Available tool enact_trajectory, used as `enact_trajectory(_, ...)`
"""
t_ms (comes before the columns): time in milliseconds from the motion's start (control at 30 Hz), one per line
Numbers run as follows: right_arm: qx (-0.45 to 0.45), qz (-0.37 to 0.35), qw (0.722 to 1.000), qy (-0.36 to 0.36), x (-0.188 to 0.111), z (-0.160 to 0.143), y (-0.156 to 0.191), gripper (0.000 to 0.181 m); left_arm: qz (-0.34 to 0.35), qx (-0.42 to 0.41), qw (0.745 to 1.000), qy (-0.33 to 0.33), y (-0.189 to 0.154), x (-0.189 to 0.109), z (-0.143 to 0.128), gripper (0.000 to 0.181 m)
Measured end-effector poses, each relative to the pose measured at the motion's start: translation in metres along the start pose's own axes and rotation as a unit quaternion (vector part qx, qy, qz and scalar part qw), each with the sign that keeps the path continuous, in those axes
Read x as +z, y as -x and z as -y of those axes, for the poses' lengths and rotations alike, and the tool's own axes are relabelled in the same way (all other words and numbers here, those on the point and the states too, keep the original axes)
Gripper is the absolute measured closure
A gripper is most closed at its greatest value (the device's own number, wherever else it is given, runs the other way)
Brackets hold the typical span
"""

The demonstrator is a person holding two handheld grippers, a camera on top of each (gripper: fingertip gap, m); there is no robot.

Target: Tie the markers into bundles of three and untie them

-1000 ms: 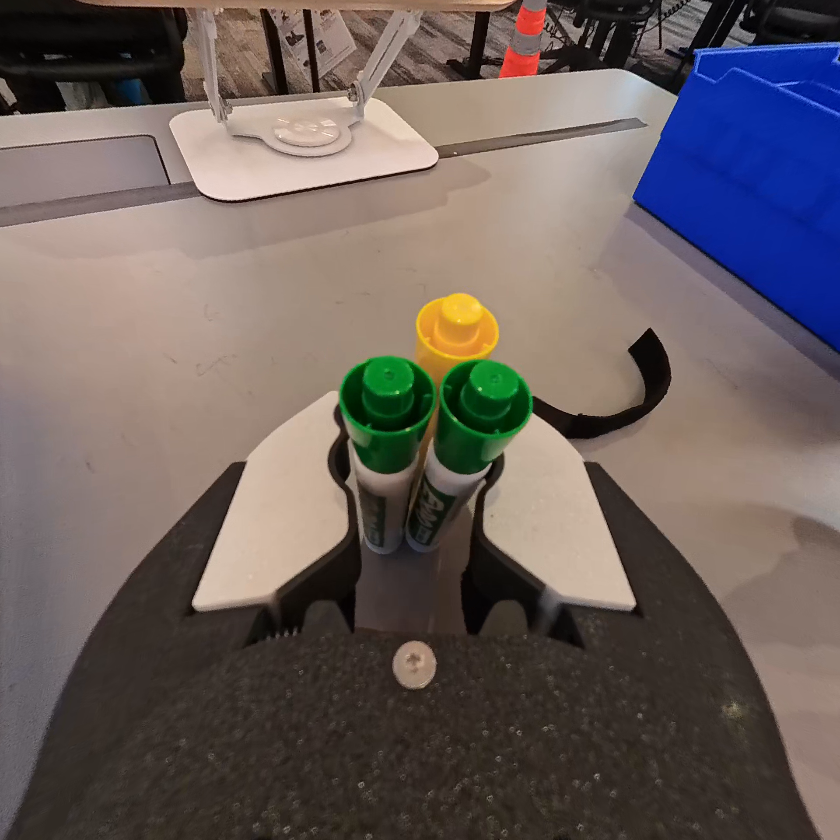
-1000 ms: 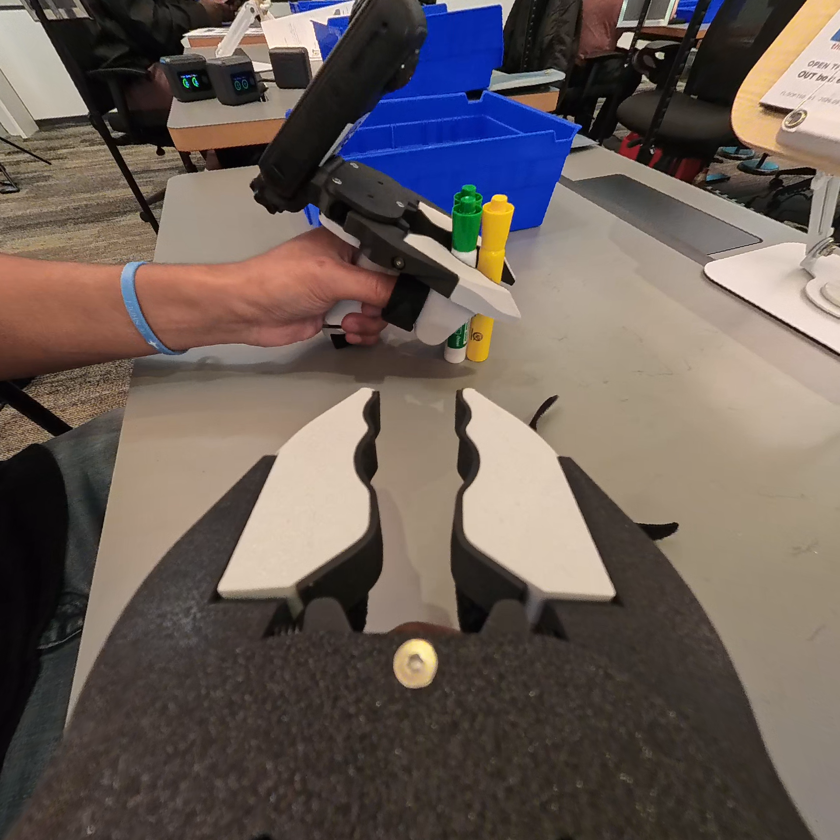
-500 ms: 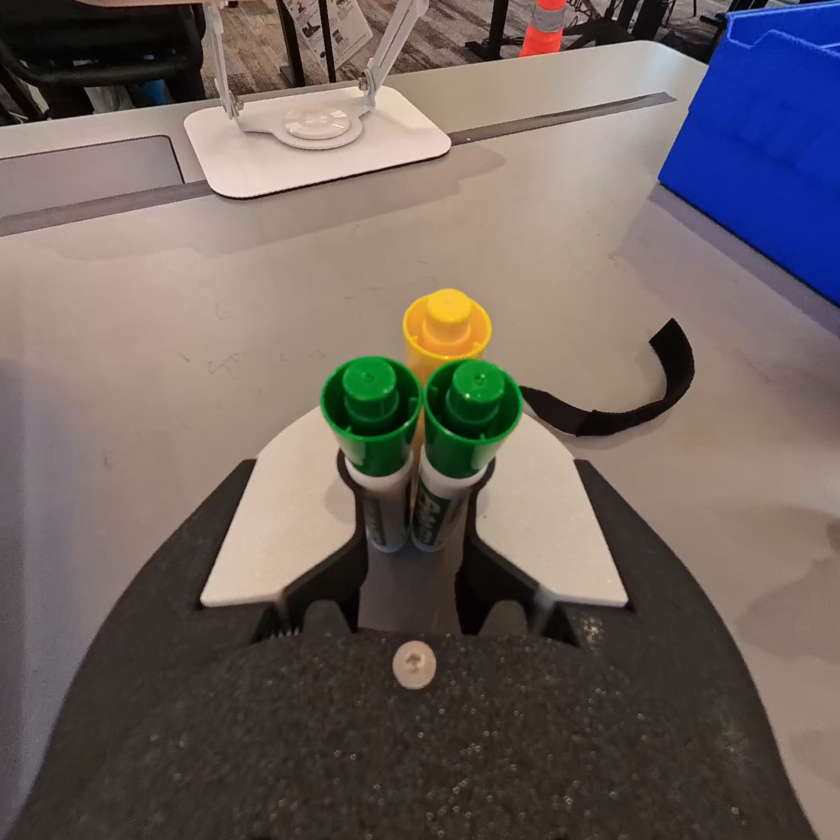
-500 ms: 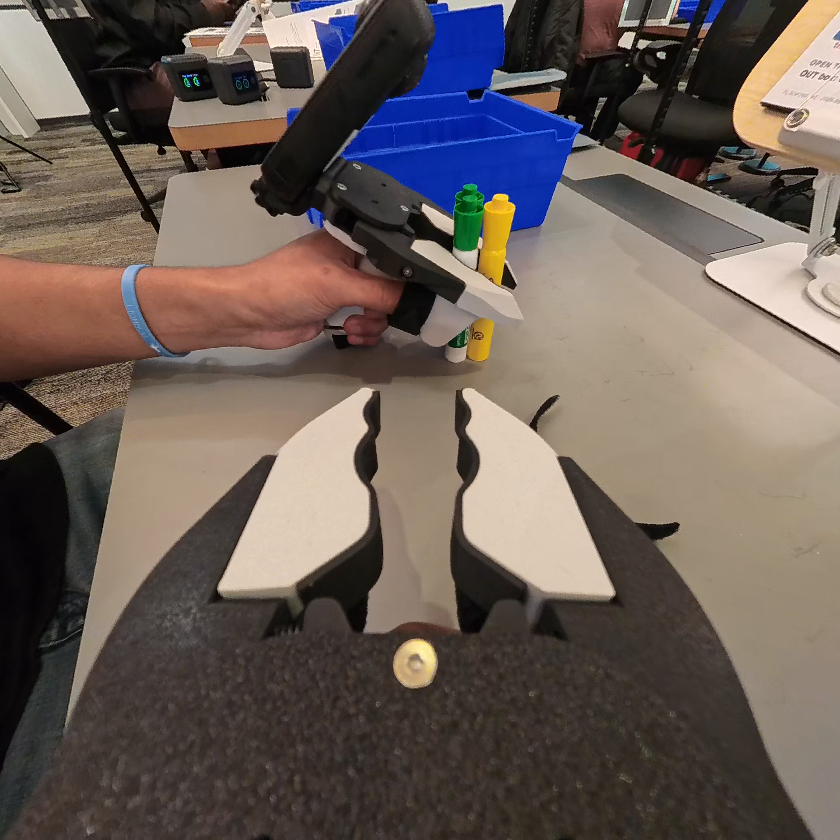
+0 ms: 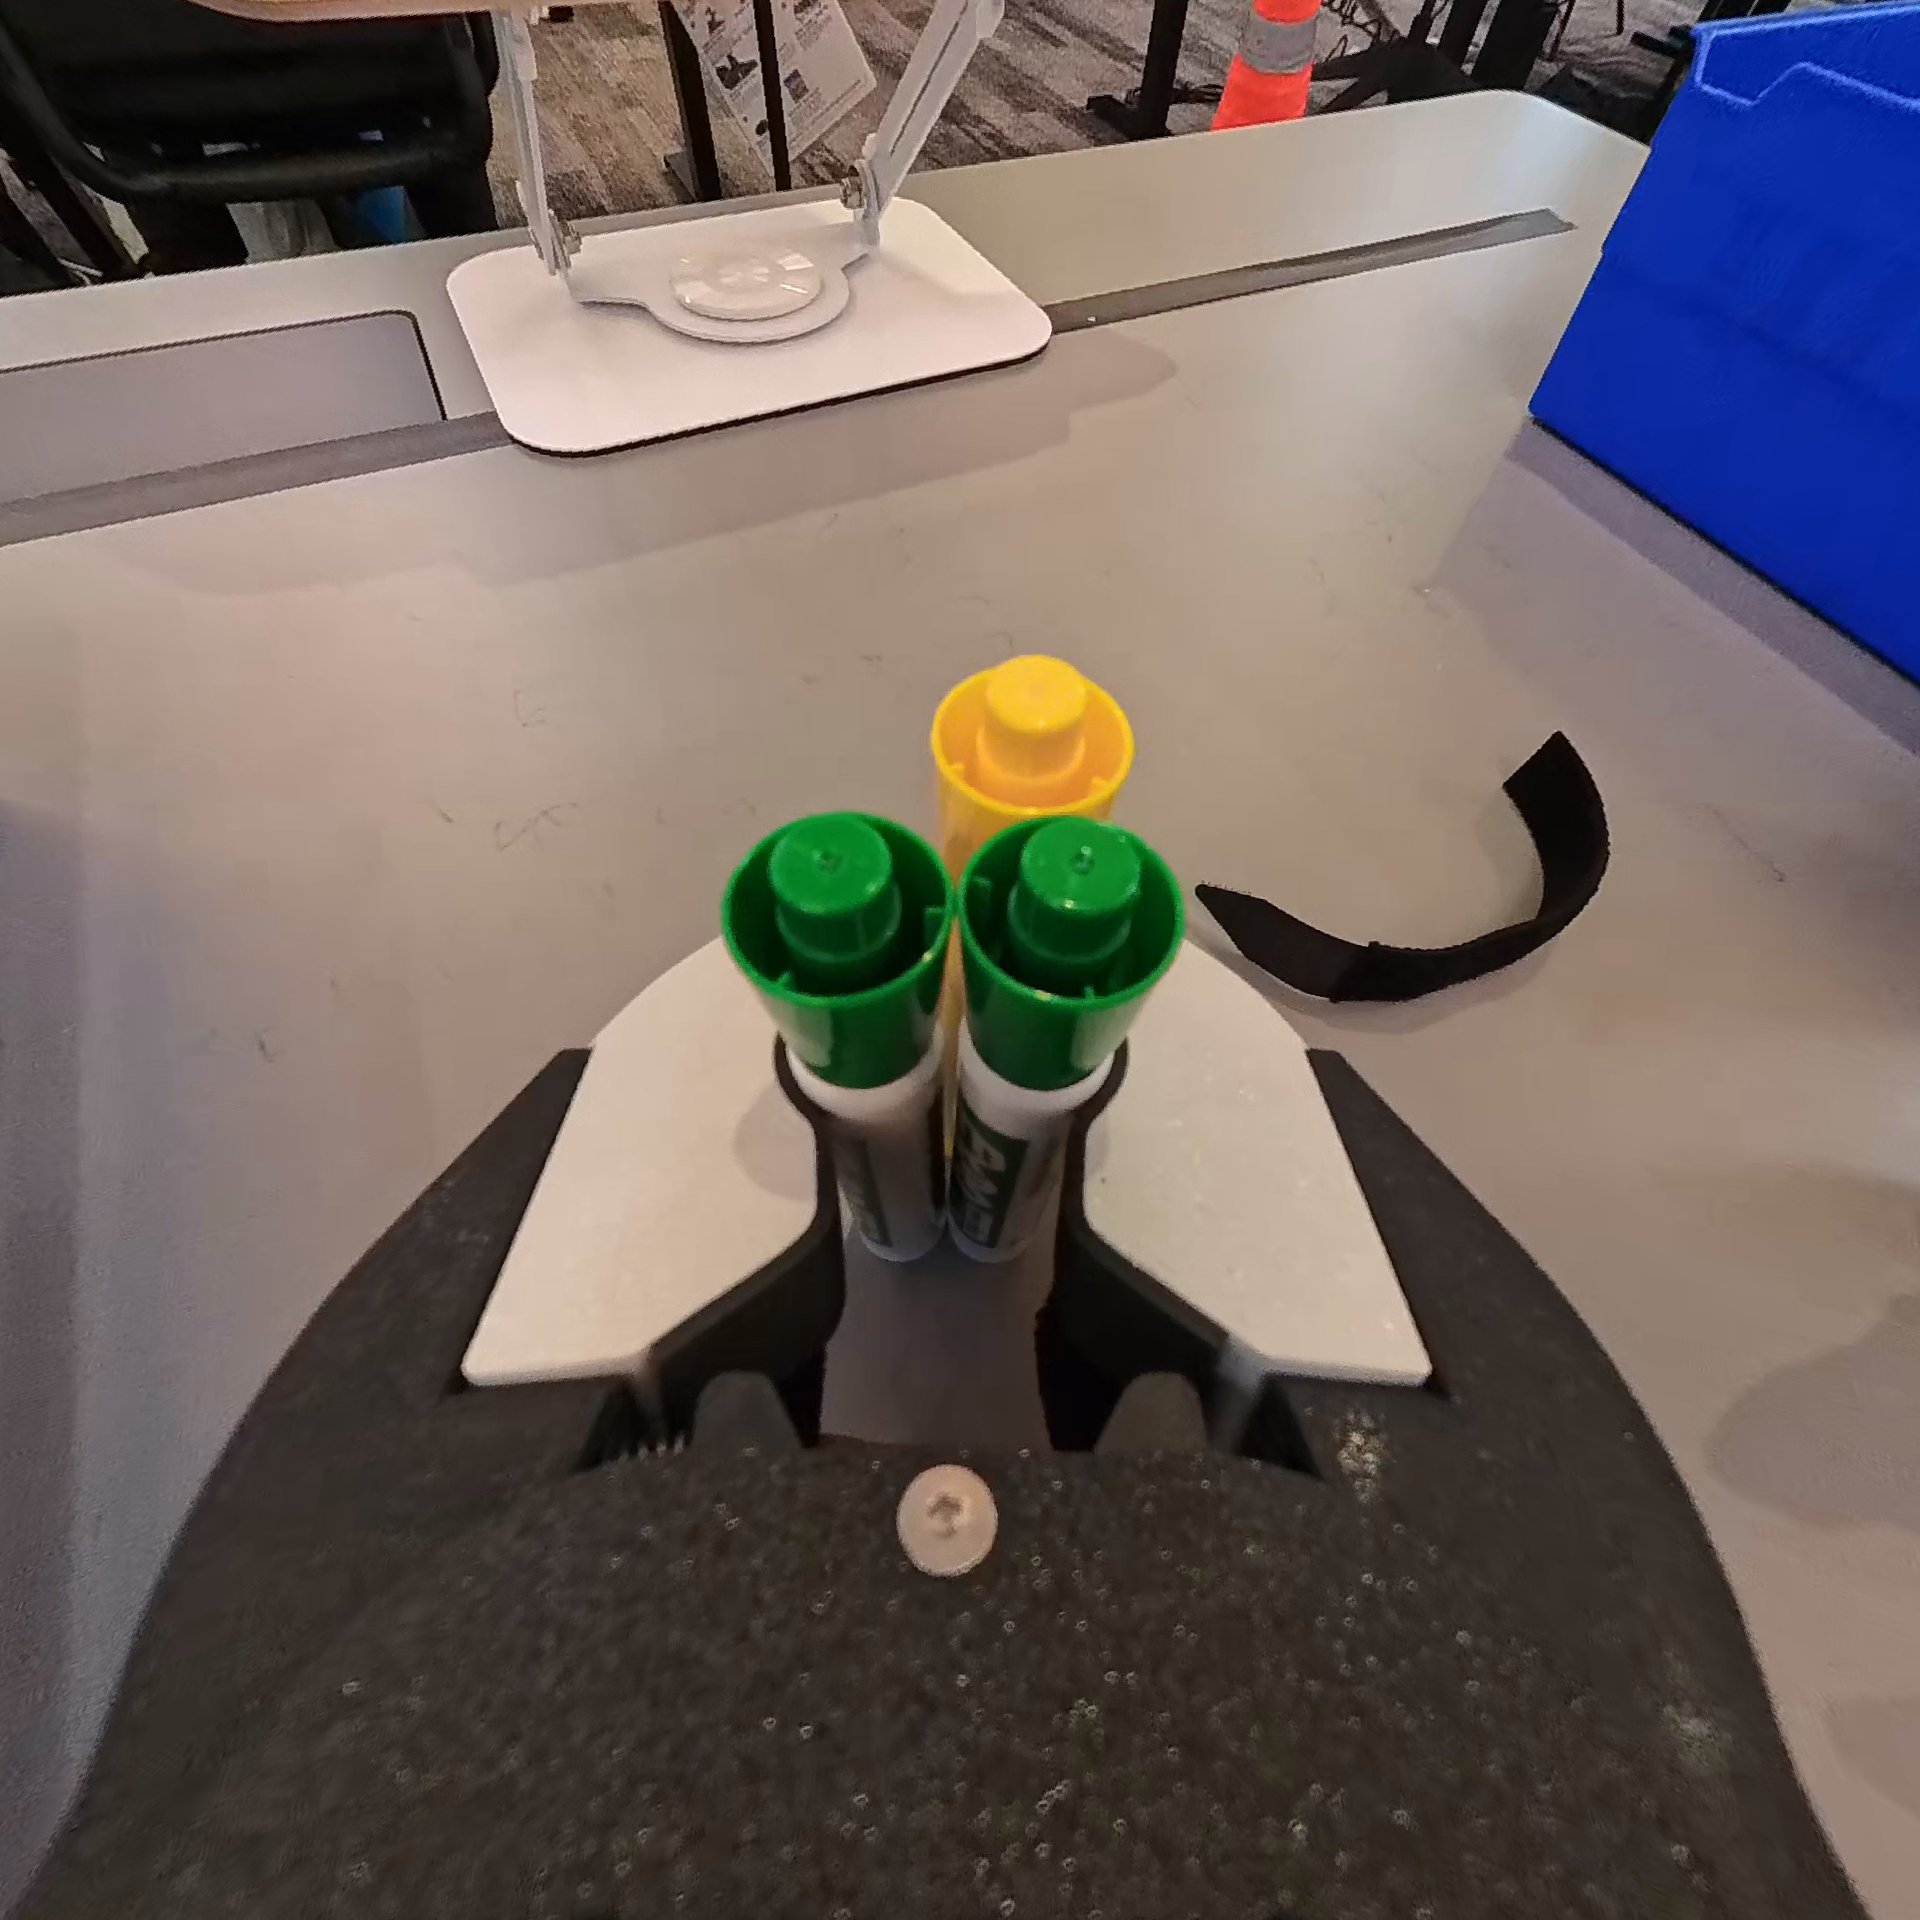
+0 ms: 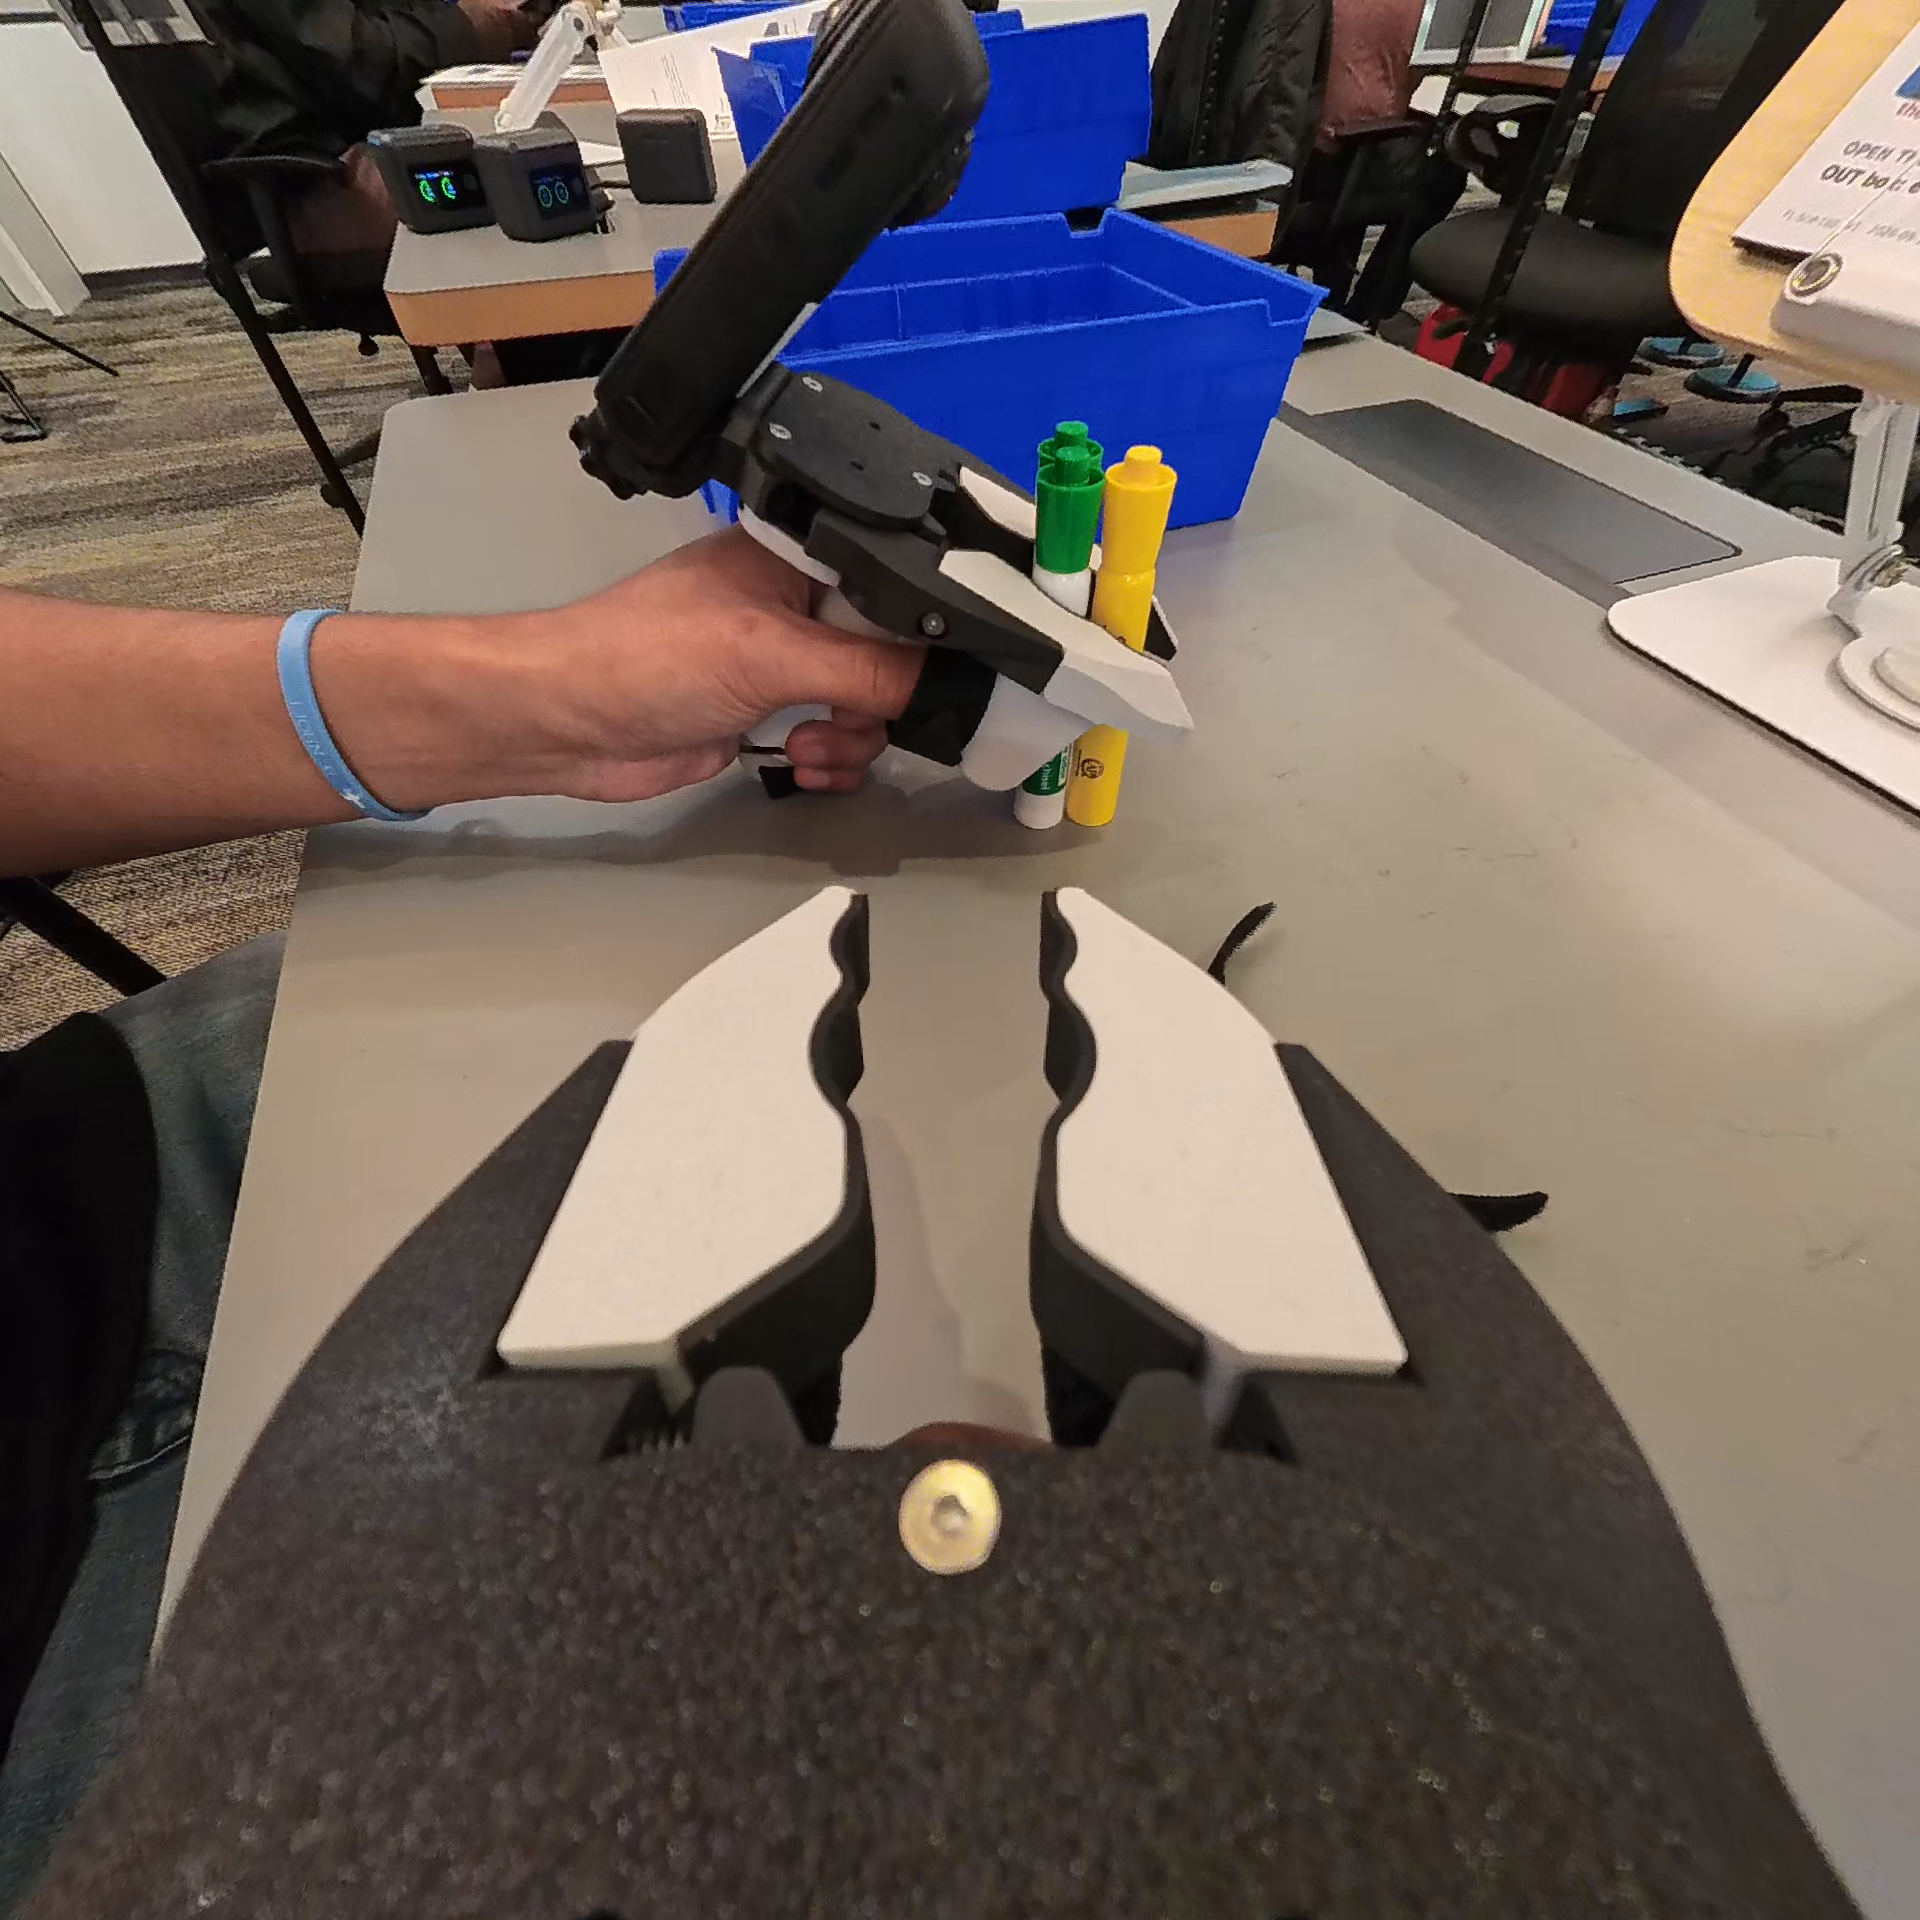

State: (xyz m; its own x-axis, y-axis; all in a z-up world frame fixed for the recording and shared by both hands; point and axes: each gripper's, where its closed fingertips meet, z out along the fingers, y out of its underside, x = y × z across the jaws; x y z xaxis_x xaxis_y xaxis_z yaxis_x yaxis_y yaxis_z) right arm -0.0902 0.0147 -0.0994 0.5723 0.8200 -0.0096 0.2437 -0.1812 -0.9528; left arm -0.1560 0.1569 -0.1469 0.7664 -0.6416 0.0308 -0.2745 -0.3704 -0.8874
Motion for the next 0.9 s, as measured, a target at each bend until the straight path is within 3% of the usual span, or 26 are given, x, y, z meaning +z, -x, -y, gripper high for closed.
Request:
enact_trajectory(567,-0.001,0.000,1.000,0.000,0.001,0.000,0.001,0.150,-0.033,0.011,0.999,-0.028,-0.007,-0.014,0.006,0.137)
enact_trajectory(900,0.005,-0.016,1.000,0.009,0.008,-0.003,-0.005,0.150,-0.109,0.007,0.988,-0.112,-0.016,-0.058,0.042,0.137)
